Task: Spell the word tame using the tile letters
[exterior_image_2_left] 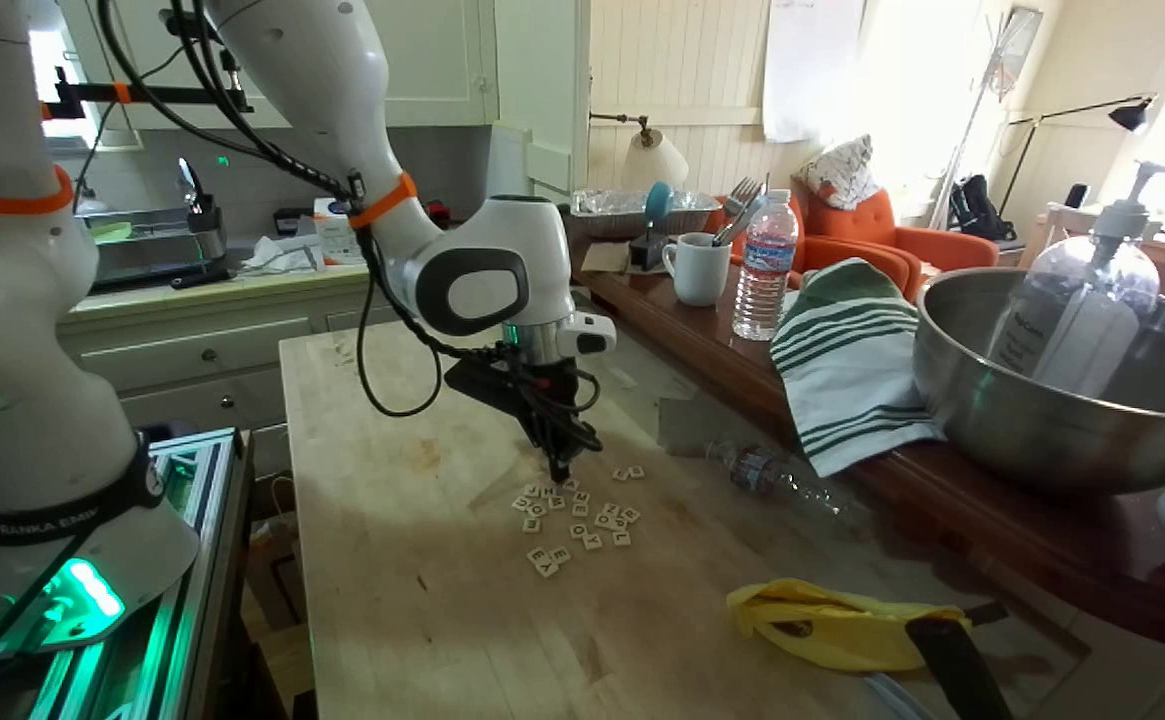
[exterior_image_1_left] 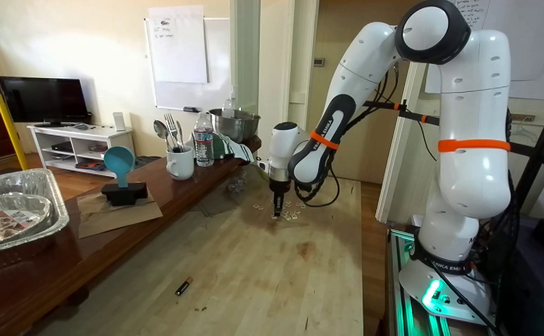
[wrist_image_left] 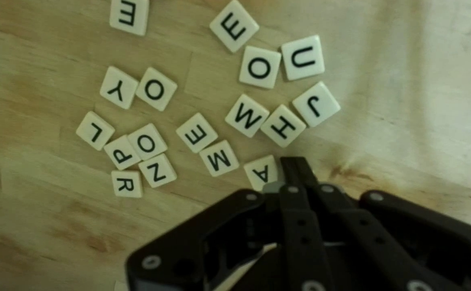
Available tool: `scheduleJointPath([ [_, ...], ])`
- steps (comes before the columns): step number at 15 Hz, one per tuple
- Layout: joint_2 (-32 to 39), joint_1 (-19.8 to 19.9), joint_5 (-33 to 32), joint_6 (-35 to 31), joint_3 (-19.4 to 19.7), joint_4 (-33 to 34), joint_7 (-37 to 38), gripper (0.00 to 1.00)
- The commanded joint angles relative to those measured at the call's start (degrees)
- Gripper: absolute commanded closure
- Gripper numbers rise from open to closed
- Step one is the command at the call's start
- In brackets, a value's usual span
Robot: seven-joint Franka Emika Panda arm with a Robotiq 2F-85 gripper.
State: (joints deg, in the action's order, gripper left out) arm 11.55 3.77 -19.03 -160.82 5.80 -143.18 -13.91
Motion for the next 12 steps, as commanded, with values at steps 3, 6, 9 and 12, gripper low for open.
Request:
scheduleJointPath([
  [3,2.57,0.38,3.49,-0.78,-1.90,1.56,-0.91,1.00],
  [6,2.85,0.16,6.68,0.52,-3.79,2.06,-1.16,1.00],
  [9,3.03,-0.19,8.57,1.15,-4.78,2.54,-0.54,1.00],
  [12,1.46,-0.26,10.54,2.31,-5.60,2.28,-0.07,1.00],
])
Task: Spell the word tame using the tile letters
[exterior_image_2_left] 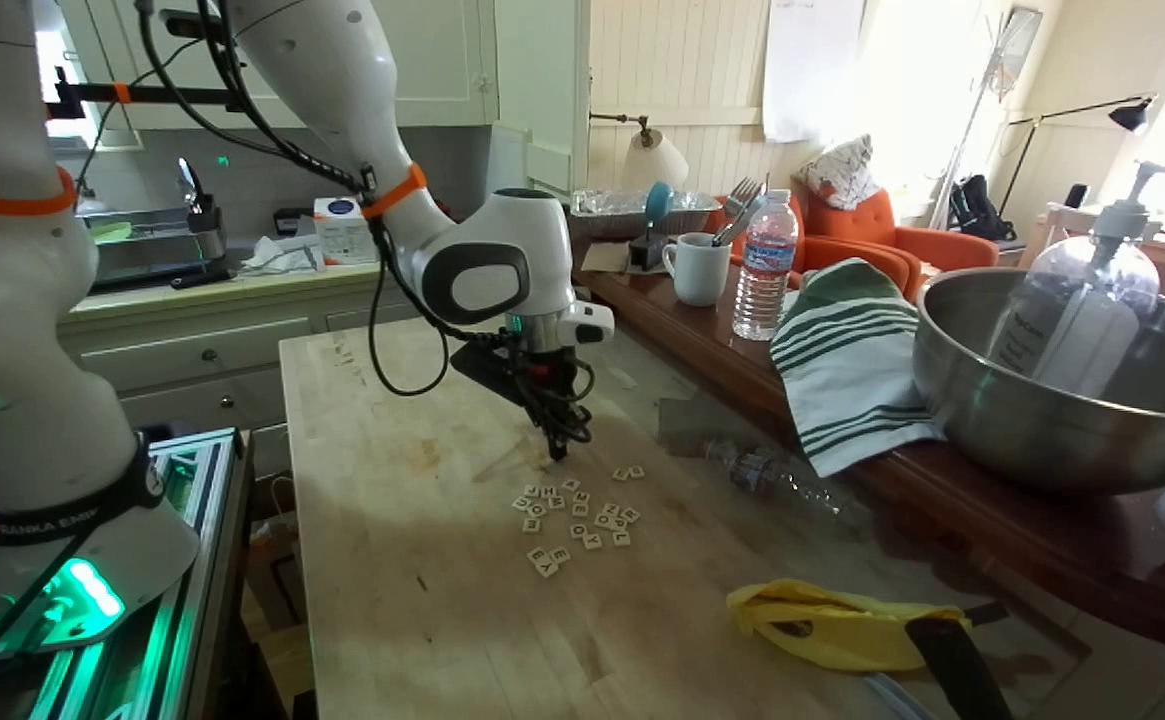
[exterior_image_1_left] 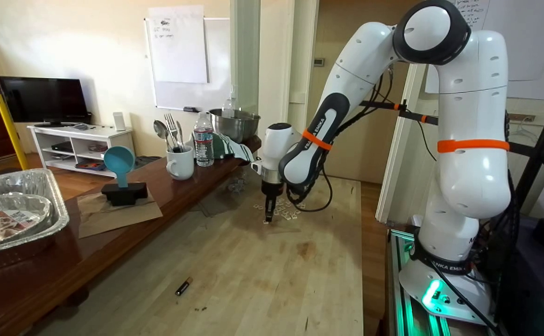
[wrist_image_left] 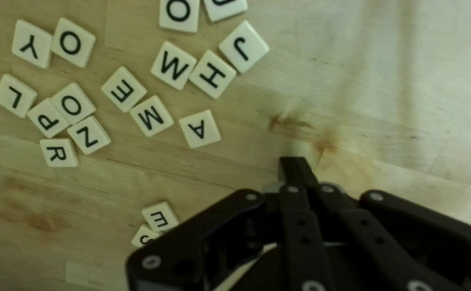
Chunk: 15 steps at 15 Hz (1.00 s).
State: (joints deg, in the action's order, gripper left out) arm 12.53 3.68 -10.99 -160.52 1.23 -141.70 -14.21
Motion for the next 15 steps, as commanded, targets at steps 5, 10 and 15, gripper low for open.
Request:
scheduleJointPath([
  [5,-2.81,-0.85,5.05,3.43,-1.64,-0.24,3.07,1.00],
  [10,-5.66,-1.83,-0.22,4.83,1.82,-0.81,9.88,1.00],
  [15,-4.88,-1.21,-5.51,5.49,4.88,-0.55,12.65,1.00],
])
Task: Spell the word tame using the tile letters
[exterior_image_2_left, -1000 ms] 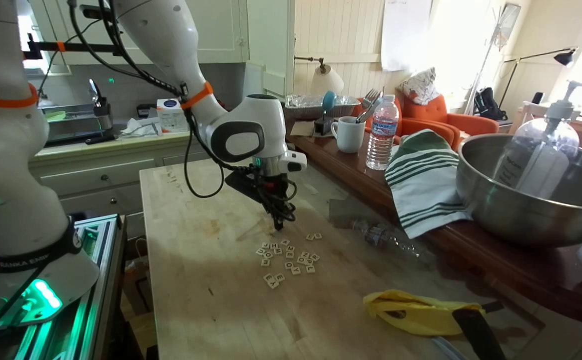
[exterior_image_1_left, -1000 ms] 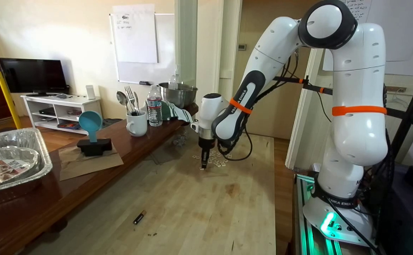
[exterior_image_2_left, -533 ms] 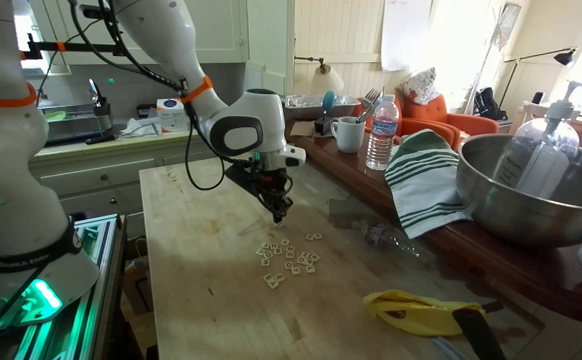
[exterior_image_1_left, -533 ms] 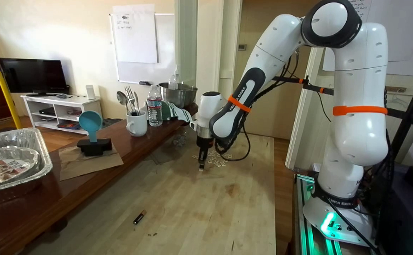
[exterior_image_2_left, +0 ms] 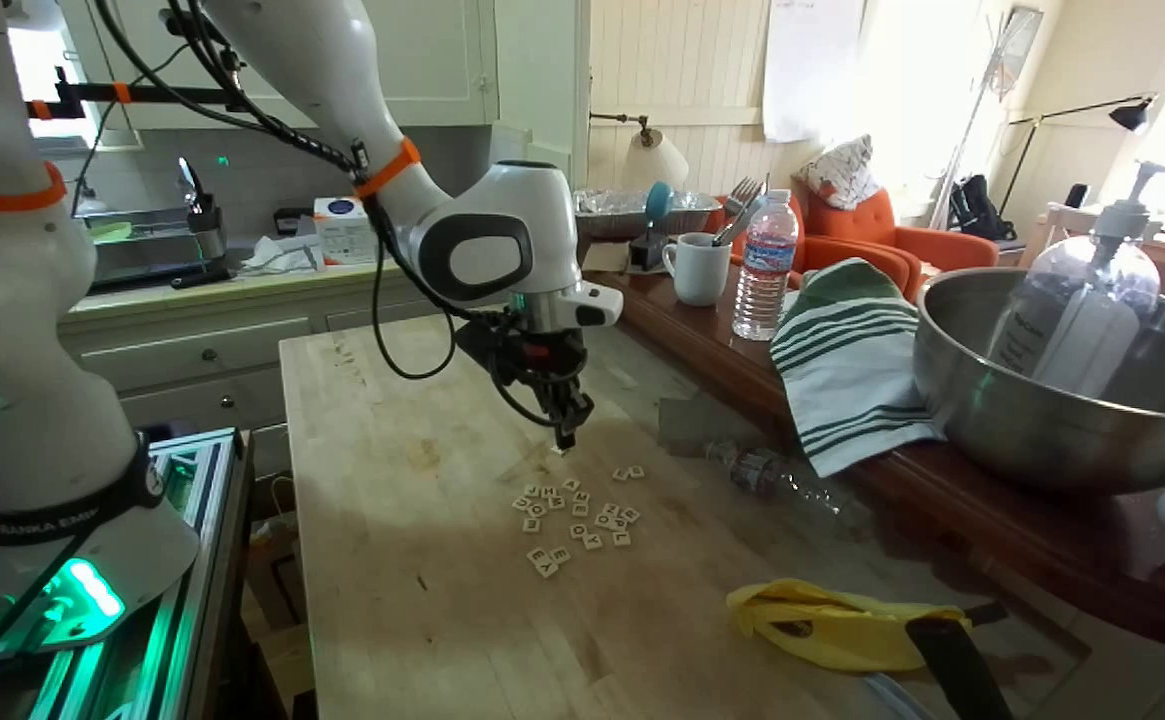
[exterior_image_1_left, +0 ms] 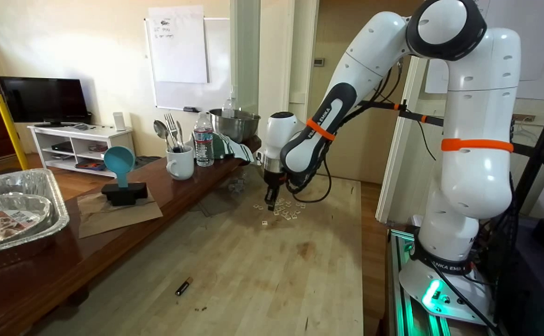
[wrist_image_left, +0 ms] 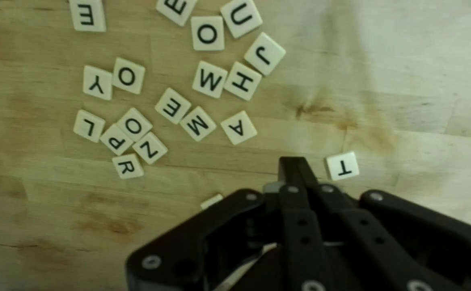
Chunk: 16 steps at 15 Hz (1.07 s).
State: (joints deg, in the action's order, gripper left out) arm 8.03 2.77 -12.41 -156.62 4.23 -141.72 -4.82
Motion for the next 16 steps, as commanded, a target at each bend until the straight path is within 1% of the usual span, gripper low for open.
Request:
scheduleJointPath([
  [1,0.02,-0.27,-5.34,1.56,2.45,-0.38,3.74,1.00],
  [6,2.16,-0.37,-10.76,0.56,4.82,0.26,6.87,1.00],
  [12,4.43,-0.58,-12.00,0.09,5.85,0.89,8.43,1.00],
  [16,4.95,-0.63,-11.46,-0.78,6.02,1.03,9.05,1.00],
])
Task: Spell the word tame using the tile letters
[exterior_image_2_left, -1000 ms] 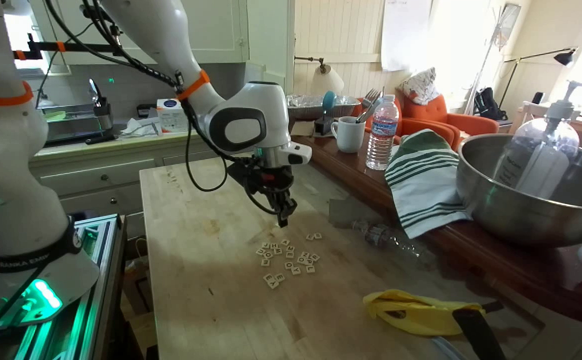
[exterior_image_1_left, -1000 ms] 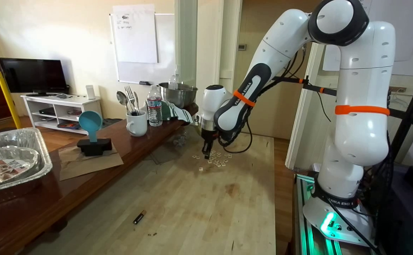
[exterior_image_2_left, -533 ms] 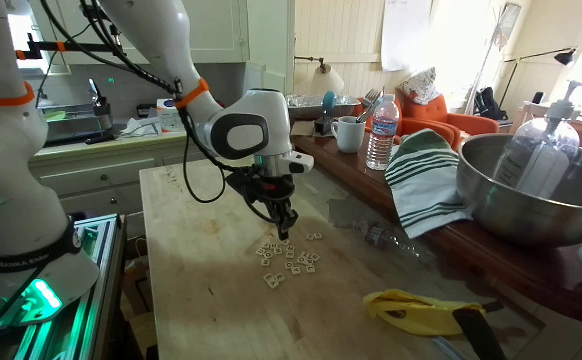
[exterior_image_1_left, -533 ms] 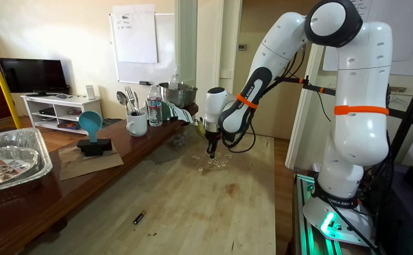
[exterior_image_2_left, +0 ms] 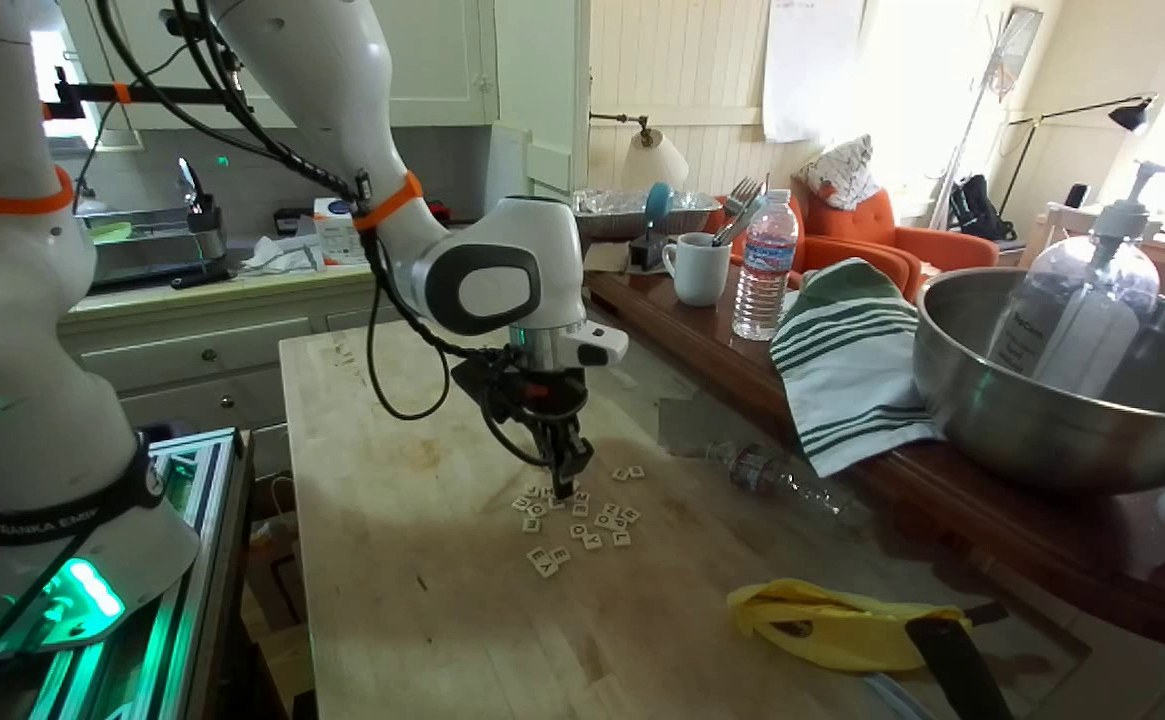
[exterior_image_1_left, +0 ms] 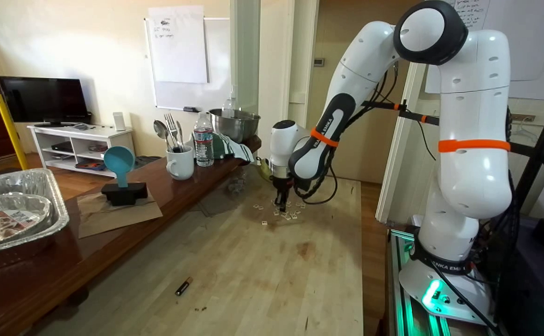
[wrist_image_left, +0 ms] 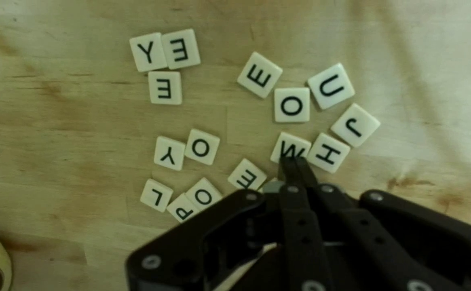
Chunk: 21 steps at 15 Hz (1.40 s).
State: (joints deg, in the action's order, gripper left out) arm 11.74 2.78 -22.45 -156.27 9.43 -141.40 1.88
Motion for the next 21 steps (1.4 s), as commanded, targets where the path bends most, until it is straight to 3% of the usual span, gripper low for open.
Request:
scheduleJointPath([
  [1,1.22,-0.62,-1.16,-1.07,0.71,0.79,2.25,1.00],
  [21,4.32,-0.97,1.42,-0.19,-1.29,3.70,-0.44,1.00],
])
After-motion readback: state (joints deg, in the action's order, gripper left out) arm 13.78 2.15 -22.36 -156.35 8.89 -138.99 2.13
